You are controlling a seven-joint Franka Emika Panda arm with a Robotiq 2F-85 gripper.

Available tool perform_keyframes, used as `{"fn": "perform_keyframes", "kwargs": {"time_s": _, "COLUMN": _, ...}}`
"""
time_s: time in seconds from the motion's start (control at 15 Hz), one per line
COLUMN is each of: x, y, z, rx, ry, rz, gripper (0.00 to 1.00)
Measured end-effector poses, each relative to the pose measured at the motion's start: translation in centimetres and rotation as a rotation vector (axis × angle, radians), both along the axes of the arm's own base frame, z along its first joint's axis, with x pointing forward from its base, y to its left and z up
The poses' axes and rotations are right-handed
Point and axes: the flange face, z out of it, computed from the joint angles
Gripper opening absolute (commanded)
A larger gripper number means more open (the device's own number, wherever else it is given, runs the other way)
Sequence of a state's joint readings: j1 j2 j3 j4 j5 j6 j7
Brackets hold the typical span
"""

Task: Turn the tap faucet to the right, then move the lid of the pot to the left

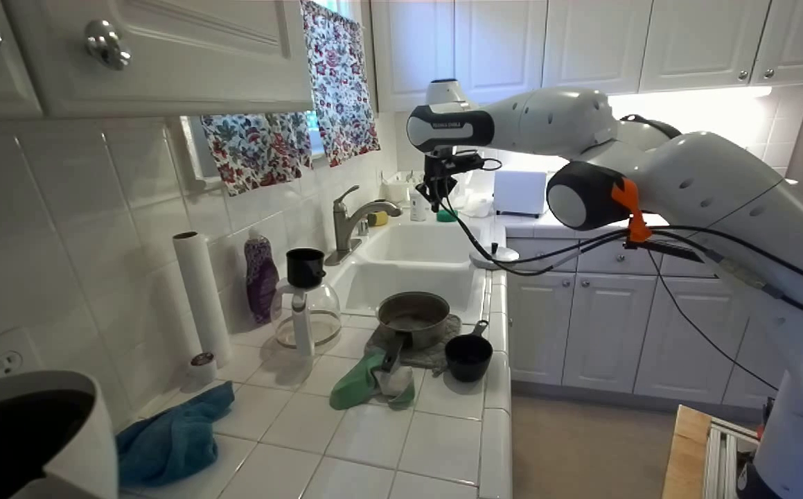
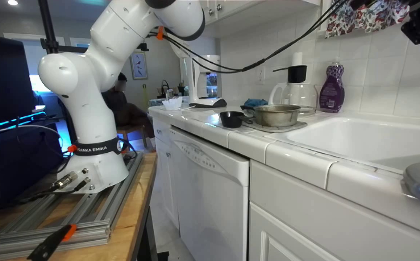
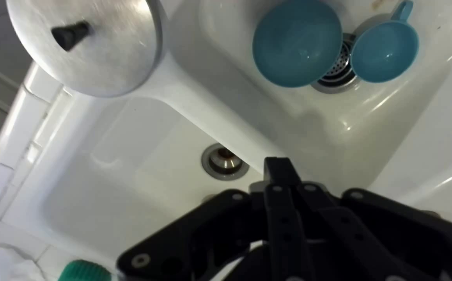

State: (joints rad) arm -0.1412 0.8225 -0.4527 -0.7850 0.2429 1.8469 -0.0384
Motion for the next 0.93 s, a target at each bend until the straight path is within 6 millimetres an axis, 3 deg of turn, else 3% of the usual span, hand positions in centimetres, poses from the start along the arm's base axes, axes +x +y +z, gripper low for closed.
{"fn": "perform_keyframes", "kwargs": {"time_s": 0.2, "x": -2.9, "y": -3.2, "z": -0.9, "rx": 0.035, "ry": 0.059, "rz": -0.125, "gripper": 0.00}}
{"fn": "perform_keyframes", "kwargs": {"time_s": 0.47, "x": -6.4, "y": -7.6, "z": -5.4, "rx": 0.075, "ry": 0.122, "rz": -0.319, "gripper": 0.00}}
{"fn": "perform_keyframes", "kwargs": {"time_s": 0.53, "x": -7.2, "y": -8.7, "z": -6.8, "rx": 0.082, "ry": 0.131, "rz": -0.362, "gripper": 0.26}}
{"fn": "perform_keyframes", "kwargs": {"time_s": 0.6, "x": -8.1, "y": -9.8, "z": -8.0, "rx": 0.088, "ry": 0.137, "rz": -0.403, "gripper": 0.28}}
{"fn": "perform_keyframes", "kwargs": {"time_s": 0.73, "x": -10.2, "y": -12.0, "z": -9.6, "rx": 0.089, "ry": 0.138, "rz": -0.480, "gripper": 0.41}}
{"fn": "perform_keyframes", "kwargs": {"time_s": 0.93, "x": -13.3, "y": -14.6, "z": -8.9, "rx": 0.078, "ry": 0.094, "rz": -0.575, "gripper": 0.61}}
